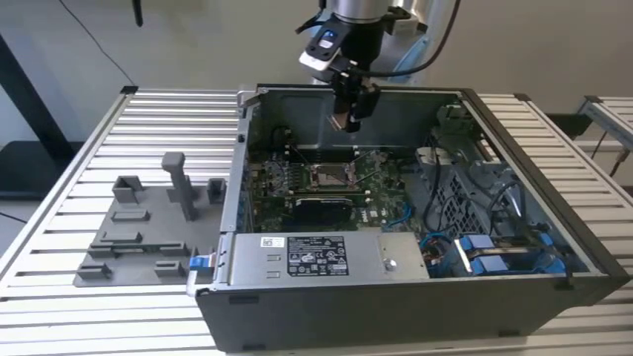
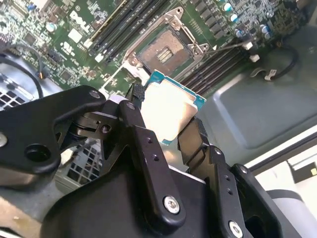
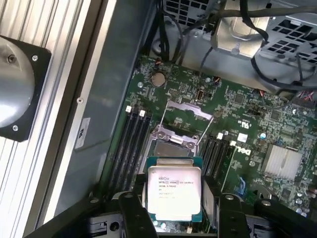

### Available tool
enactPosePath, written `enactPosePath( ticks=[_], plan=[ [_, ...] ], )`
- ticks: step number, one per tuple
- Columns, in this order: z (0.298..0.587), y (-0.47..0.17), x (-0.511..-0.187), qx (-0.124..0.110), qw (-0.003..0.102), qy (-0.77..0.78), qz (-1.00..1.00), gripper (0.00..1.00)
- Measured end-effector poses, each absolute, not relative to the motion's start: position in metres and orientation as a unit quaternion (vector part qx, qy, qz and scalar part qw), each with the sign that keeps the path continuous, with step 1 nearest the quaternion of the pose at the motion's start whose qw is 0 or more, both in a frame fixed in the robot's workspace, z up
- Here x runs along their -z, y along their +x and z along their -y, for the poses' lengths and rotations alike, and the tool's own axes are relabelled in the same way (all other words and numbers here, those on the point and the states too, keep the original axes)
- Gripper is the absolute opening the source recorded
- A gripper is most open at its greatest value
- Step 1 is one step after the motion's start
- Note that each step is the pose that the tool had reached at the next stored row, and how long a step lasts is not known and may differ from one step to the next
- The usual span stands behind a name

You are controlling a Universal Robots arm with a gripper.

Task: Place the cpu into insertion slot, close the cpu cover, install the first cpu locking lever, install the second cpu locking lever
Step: 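Place the cpu into insertion slot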

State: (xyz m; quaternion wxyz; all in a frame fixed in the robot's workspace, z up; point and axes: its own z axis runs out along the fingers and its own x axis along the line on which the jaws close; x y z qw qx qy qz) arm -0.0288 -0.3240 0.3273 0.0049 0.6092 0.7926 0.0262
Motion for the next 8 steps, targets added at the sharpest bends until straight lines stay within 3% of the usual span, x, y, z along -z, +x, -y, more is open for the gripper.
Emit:
enactPosePath(
  ticks=[8],
  plan=[
    [0.3240, -0.0289, -0.3255, -0.026, 0.006, 0.637, -0.771, 0.54]
  ],
)
